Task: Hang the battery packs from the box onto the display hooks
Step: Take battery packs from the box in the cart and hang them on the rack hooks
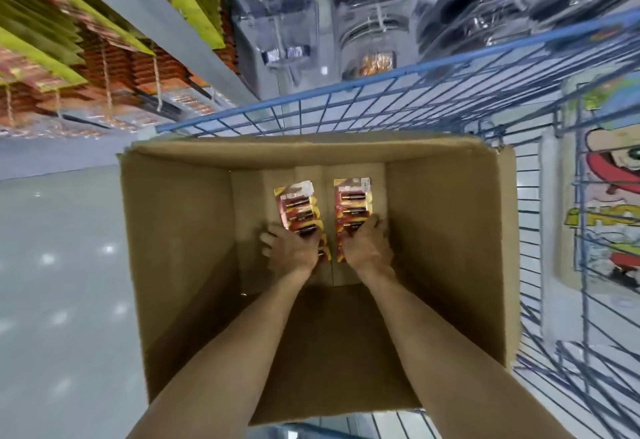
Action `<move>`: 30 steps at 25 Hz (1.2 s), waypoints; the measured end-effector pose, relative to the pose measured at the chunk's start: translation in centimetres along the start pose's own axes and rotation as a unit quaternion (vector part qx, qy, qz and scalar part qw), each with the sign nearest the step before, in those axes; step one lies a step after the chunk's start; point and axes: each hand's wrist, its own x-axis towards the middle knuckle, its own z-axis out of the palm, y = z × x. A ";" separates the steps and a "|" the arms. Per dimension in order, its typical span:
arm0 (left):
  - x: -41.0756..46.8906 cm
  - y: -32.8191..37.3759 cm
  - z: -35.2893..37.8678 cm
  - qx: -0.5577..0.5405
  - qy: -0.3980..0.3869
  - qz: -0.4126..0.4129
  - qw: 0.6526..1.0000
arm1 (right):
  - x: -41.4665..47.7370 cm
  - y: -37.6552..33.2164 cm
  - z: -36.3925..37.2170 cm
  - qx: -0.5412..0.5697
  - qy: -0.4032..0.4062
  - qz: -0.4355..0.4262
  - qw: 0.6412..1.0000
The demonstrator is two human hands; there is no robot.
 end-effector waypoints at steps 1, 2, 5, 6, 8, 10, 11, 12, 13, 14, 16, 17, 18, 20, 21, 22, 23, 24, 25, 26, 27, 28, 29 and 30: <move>0.1 0.1 0.4 0.015 0.015 0.005 1.000 | 0.5 -0.1 0.5 -0.001 0.003 0.007 1.000; 0.2 0.0 1.0 0.021 0.026 0.003 0.999 | 1.0 -0.2 0.9 -0.003 0.009 0.012 1.000; 1.0 -0.3 2.3 0.005 0.048 0.017 0.999 | 1.8 -0.4 1.8 0.016 0.058 0.028 0.998; 1.3 -0.4 2.3 -0.003 0.047 0.017 0.999 | 2.0 -0.3 1.9 0.036 0.069 0.033 0.996; 2.0 -0.8 2.4 -0.008 0.041 0.028 0.999 | 2.5 0.0 1.8 0.070 0.068 0.044 0.994; 2.2 -1.2 1.9 -0.034 0.025 0.029 0.999 | 2.4 0.4 1.3 0.103 0.047 0.049 0.992; 2.1 -1.5 1.6 -0.060 0.013 0.025 0.998 | 2.1 0.6 0.8 0.143 0.034 0.043 0.988; 1.7 -1.6 1.1 -0.085 -0.005 0.022 0.996 | 1.6 0.6 0.2 0.197 0.012 0.045 0.979; 1.1 -1.6 0.5 -0.109 -0.022 0.016 0.994 | 1.1 0.6 -0.5 0.246 -0.014 0.049 0.968; 0.3 -1.7 -0.3 -0.130 -0.041 0.008 0.991 | 0.4 0.6 -1.2 0.282 -0.038 0.051 0.957; -1.1 -2.0 -1.9 -0.159 -0.066 -0.001 0.985 | -1.3 0.7 -2.1 0.320 -0.068 0.059 0.943; -1.9 -2.1 -2.8 -0.169 -0.073 0.004 0.983 | -2.3 0.7 -2.5 0.340 -0.073 0.067 0.935; -2.8 -2.2 -4.0 -0.177 -0.081 0.011 0.981 | -3.6 0.6 -3.0 0.361 -0.070 0.071 0.927; -5.1 -2.2 -6.6 -0.194 -0.107 0.032 0.975 | -6.6 0.6 -4.3 0.395 -0.061 0.060 0.915; -6.0 -2.2 -7.6 -0.198 -0.120 0.043 0.972 | -7.8 0.7 -4.9 0.412 -0.061 0.052 0.908; -7.6 -2.1 -9.1 -0.209 -0.131 0.057 0.967 | -9.7 0.6 -6.0 0.427 -0.064 0.039 0.901; -9.1 -2.1 -10.6 -0.224 -0.137 0.073 0.962 | -11.4 0.6 -7.0 0.442 -0.072 0.026 0.894; -11.0 -2.0 -12.3 -0.239 -0.141 0.092 0.956 | -13.4 0.5 -8.1 0.450 -0.076 0.008 0.890; -12.7 -1.8 -13.7 -0.253 -0.144 0.110 0.950 | -15.2 0.4 -9.4 0.449 -0.080 -0.015 0.890; -14.3 -1.8 -15.1 -0.265 -0.146 0.127 0.944 | -17.0 0.2 -10.6 0.447 -0.086 -0.039 0.889; -15.9 -1.9 -16.6 -0.274 -0.148 0.143 0.940 | -18.7 0.0 -11.8 0.446 -0.091 -0.065 0.888; -17.3 -2.1 -18.1 -0.283 -0.150 0.156 0.934 | -20.3 -0.2 -12.9 0.444 -0.096 -0.090 0.886; -18.5 -2.3 -19.5 -0.287 -0.154 0.168 0.930 | -22.0 -0.4 -14.1 0.440 -0.096 -0.112 0.886; -19.8 -2.6 -20.8 -0.290 -0.156 0.183 0.926 | -23.5 -0.7 -15.2 0.439 -0.094 -0.129 0.884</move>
